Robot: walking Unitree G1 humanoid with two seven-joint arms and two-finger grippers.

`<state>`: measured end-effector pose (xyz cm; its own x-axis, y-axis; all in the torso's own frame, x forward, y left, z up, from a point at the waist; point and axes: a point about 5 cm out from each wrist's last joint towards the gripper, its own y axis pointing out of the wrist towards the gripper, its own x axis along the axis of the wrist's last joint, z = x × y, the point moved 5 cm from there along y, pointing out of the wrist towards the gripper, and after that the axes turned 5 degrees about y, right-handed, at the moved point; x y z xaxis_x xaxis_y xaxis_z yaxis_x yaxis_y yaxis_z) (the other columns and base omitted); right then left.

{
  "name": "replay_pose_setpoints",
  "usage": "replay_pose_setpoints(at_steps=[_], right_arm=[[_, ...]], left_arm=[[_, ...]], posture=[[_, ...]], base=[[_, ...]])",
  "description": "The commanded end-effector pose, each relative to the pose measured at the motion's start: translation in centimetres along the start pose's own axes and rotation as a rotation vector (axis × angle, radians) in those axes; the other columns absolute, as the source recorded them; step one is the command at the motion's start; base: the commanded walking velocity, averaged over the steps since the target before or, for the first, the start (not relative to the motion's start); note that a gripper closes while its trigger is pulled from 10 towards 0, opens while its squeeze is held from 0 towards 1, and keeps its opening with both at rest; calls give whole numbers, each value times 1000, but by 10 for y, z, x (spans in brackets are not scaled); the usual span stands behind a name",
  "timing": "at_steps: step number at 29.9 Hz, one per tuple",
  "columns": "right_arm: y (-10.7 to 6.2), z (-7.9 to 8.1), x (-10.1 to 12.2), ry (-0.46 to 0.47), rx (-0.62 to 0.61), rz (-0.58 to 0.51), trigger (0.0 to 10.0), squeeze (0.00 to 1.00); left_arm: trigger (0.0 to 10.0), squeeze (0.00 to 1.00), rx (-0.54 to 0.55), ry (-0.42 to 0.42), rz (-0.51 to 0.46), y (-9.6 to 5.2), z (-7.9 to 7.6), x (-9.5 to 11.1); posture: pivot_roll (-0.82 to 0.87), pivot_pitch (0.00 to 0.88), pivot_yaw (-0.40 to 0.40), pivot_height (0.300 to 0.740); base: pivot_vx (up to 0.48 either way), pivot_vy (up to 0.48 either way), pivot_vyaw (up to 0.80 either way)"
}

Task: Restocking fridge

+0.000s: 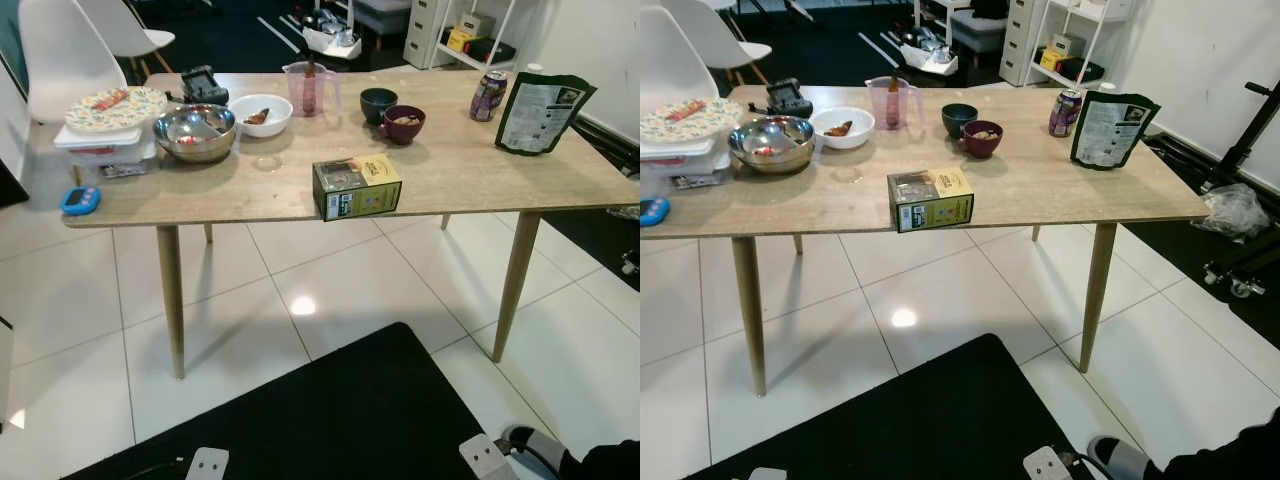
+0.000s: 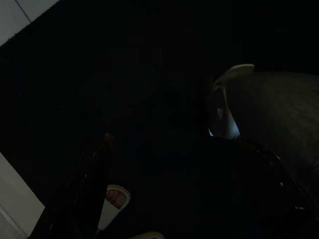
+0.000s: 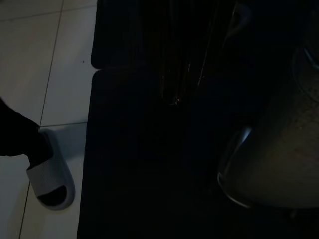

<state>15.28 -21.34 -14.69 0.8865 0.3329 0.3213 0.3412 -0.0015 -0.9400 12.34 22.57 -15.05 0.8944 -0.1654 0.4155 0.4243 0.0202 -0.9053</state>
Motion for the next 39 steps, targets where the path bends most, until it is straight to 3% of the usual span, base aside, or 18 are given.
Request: replay_pose_setpoints(at_steps=[1, 15, 29, 39], right_arm=[[0, 1, -3, 13, 2, 9, 10000, 0], [1, 1, 3, 21, -6, 2, 10000, 0], [1, -6, 22, 28, -23, -33, 10000, 0], [1, 2, -2, 37, -9, 24, 10000, 0]], left_arm=[[10000, 0, -12, -9, 16, 0, -5, -4], [10000, 0, -24, -4, 16, 1, -5, 1], [10000, 0, -46, 19, 16, 5, -14, 10], [10000, 0, -44, 23, 58, 1, -14, -8]], posture=[[-9, 0, -40, 740], [-7, 0, -36, 740], [-24, 0, -21, 740], [-35, 0, -1, 740]], base=[[0, 0, 0], [0, 0, 0], [0, 0, 0], [0, 0, 0]])
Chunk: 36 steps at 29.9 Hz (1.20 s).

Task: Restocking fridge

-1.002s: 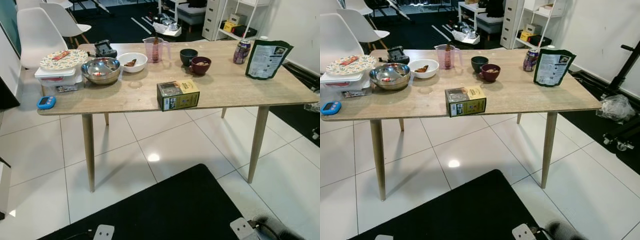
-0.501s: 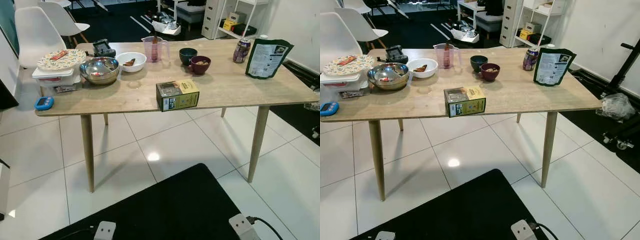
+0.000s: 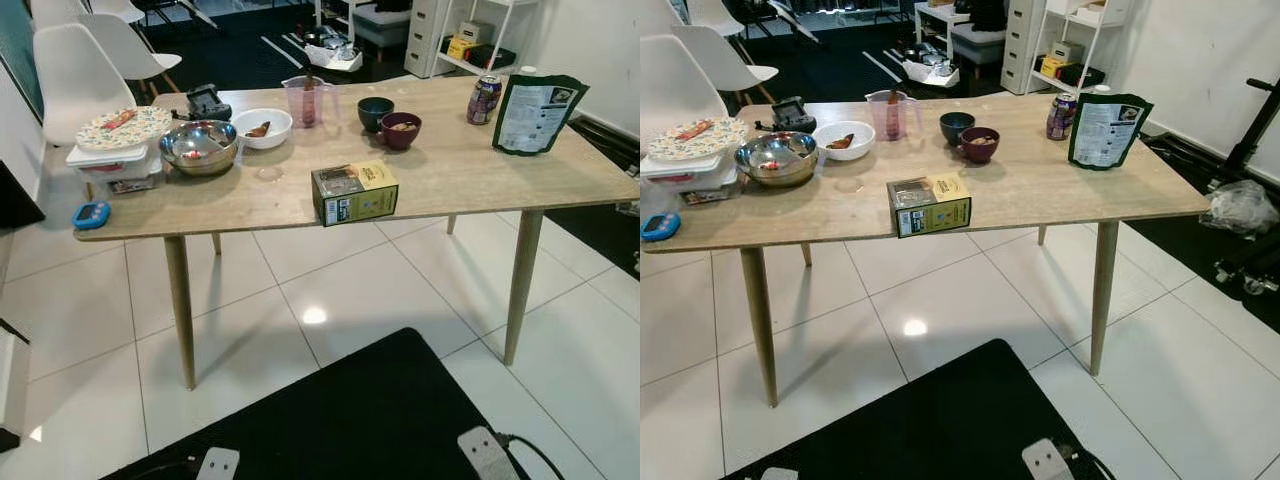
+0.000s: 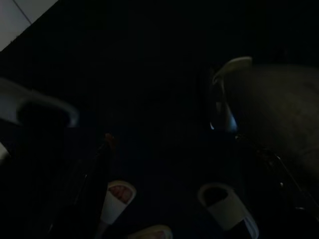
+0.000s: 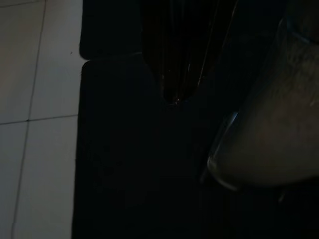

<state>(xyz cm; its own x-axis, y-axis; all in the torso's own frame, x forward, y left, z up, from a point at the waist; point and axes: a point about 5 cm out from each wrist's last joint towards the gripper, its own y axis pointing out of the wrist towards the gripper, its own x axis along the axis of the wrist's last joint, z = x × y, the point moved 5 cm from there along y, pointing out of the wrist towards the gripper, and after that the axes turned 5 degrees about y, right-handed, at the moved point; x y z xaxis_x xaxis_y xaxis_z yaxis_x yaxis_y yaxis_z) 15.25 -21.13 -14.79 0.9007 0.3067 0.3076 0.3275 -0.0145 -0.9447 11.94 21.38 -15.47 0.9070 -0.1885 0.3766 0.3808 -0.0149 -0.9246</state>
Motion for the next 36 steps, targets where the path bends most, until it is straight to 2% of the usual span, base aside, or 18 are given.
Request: replay_pose_setpoints(at_steps=[1, 9, 10, 11, 13, 17, 25, 29, 36], right_arm=[[0, 0, -2, 10, -2, 8, 10000, 0], [-1, -6, 2, 15, -13, -7, 10000, 0], [-1, -6, 2, 10, -12, -7, 10000, 0], [-1, -6, 2, 10, -12, -7, 10000, 0], [-1, -6, 2, 3, -10, -9, 10000, 0], [0, -2, 2, -22, 5, -7, 10000, 0], [0, 8, -11, -33, 24, 17, 10000, 0], [-1, 5, -19, -53, 27, 37, 10000, 0], [-1, -2, -11, -67, 13, 21, 10000, 0]], left_arm=[[10000, 0, -2, 2, 18, 0, -1, -5], [10000, 0, -19, -26, 58, -2, -7, -21], [10000, 0, -13, -86, 59, -3, -8, -25], [10000, 0, -13, -86, 59, -3, -8, -25], [10000, 0, 5, -154, 52, -5, -7, -30], [10000, 0, 10, -119, 45, -6, -4, -30], [10000, 0, 26, -125, 31, -6, 2, -28], [10000, 0, 25, -138, 12, -5, 1, -23], [10000, 0, 9, -117, -16, -3, -2, -12]], posture=[[-38, 0, 0, 740], [-37, 0, -6, 740], [-34, 0, -7, 740], [-34, 0, -7, 740], [-23, 0, -11, 740], [-17, 0, -5, 740], [2, 0, -26, 740], [13, 0, -55, 740], [12, 0, -64, 740]], base=[[0, 0, 0], [0, 0, 0], [0, 0, 0], [0, 0, 0], [0, 0, 0], [0, 0, 0], [0, 0, 0], [0, 0, 0], [0, 0, 0]])
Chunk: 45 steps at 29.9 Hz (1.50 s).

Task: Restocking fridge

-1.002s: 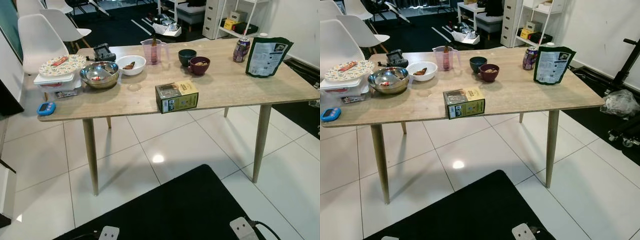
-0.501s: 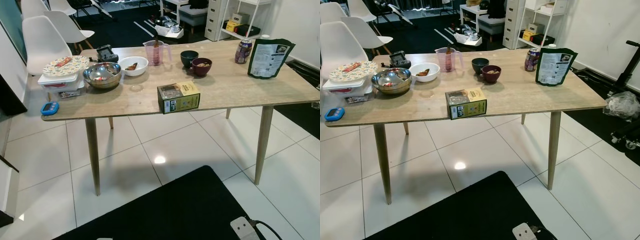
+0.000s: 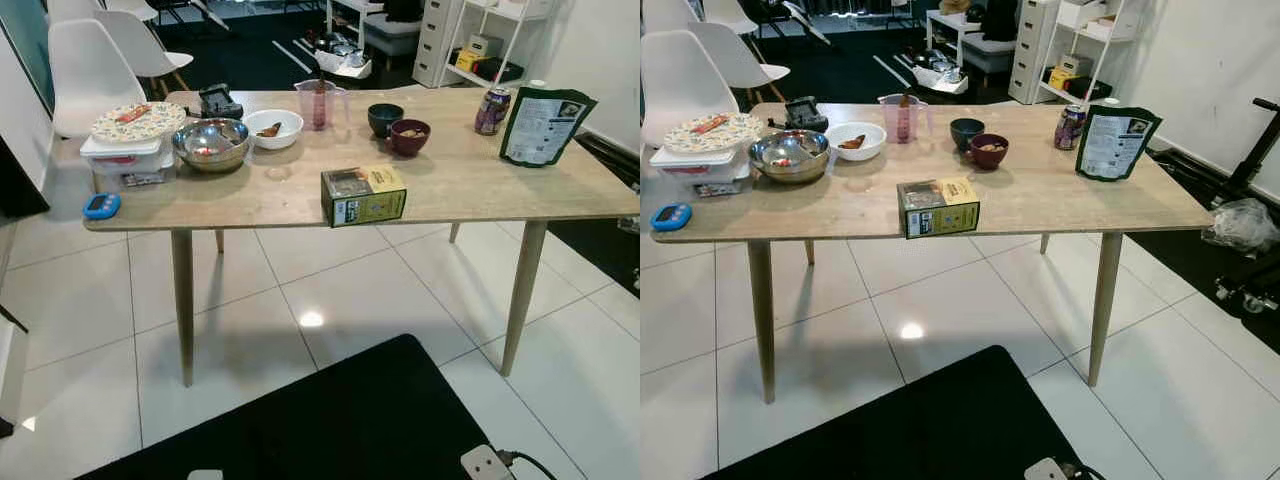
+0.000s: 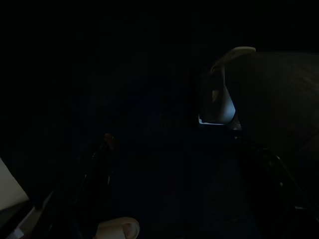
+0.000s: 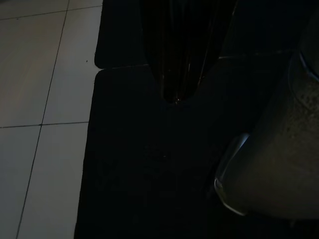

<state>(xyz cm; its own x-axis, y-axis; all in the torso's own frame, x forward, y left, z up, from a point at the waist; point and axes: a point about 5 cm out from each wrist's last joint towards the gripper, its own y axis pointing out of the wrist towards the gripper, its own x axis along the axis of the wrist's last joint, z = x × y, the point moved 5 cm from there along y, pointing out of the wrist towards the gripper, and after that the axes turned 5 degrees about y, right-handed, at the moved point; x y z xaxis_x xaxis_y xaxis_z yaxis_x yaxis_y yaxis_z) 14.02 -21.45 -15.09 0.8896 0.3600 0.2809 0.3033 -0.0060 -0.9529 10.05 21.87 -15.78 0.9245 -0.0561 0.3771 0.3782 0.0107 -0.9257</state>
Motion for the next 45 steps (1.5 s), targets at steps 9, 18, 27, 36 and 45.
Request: replay_pose_setpoints(at_steps=[9, 18, 27, 36, 45], right_arm=[[0, -4, 17, -20, -7, -31, 10000, 0], [1, 5, 16, -14, 11, -31, 10000, 0], [2, 12, 15, -8, 24, -28, 10000, 0], [3, 16, 13, -4, 33, -23, 10000, 0], [3, 18, 17, -7, 38, -29, 10000, 0]], left_arm=[[10000, 0, -21, 52, -48, 3, -3, 21], [10000, 0, -35, 80, -48, 3, -4, 22], [10000, 0, -37, 92, -40, 2, -2, 19], [10000, 0, -41, 101, -39, 2, 0, 18], [10000, 0, -41, 99, -46, 2, 0, 21]], posture=[[13, 0, -62, 740], [16, 0, -45, 740], [24, 0, -32, 740], [28, 0, -34, 740], [40, 0, -41, 740]], base=[[0, 0, 0], [0, 0, 0], [0, 0, 0], [232, 0, 0], [289, 0, 0]])
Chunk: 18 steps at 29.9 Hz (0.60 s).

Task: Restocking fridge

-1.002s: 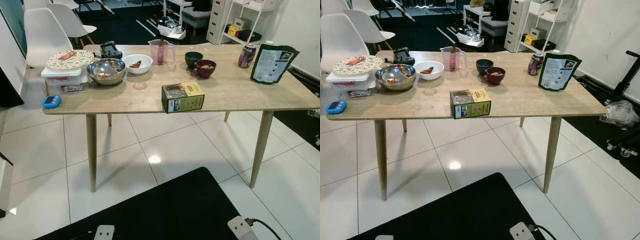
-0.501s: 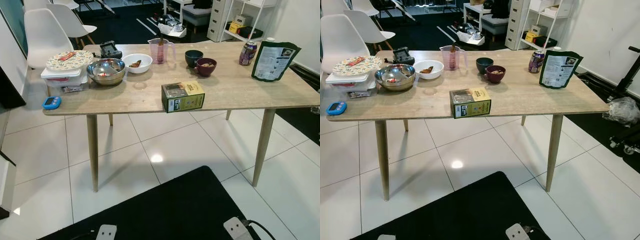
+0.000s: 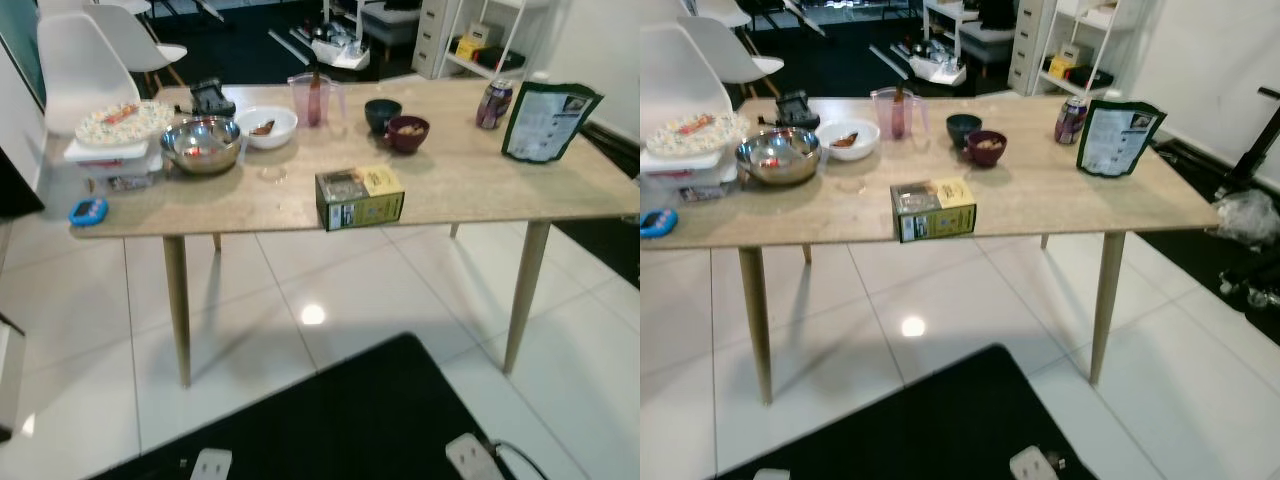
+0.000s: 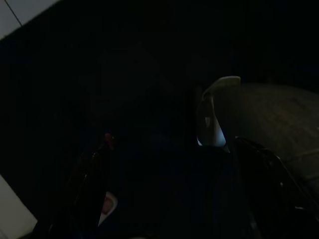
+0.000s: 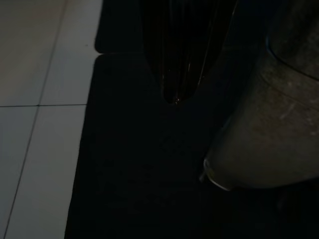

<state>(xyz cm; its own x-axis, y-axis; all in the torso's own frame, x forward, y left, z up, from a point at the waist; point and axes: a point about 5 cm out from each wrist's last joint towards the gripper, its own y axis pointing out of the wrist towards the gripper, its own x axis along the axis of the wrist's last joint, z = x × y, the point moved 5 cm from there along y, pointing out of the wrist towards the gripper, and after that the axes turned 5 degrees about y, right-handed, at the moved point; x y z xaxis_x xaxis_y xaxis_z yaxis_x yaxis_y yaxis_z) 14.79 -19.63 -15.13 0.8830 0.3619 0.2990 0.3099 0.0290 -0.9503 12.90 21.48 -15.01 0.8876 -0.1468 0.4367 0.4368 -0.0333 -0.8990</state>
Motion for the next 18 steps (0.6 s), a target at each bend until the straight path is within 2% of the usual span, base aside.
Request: replay_pose_setpoints(at_steps=[1, 18], right_arm=[[1, 4, 5, -5, 8, -11, 10000, 0], [1, 4, 10, -6, 6, -17, 10000, 0]], left_arm=[[10000, 0, -5, 7, 21, -2, 2, -8], [10000, 0, -4, 8, 11, 0, 1, -1]], posture=[[42, 0, -42, 740], [44, 0, -43, 740]], base=[[300, 0, 0], [291, 0, 0]])
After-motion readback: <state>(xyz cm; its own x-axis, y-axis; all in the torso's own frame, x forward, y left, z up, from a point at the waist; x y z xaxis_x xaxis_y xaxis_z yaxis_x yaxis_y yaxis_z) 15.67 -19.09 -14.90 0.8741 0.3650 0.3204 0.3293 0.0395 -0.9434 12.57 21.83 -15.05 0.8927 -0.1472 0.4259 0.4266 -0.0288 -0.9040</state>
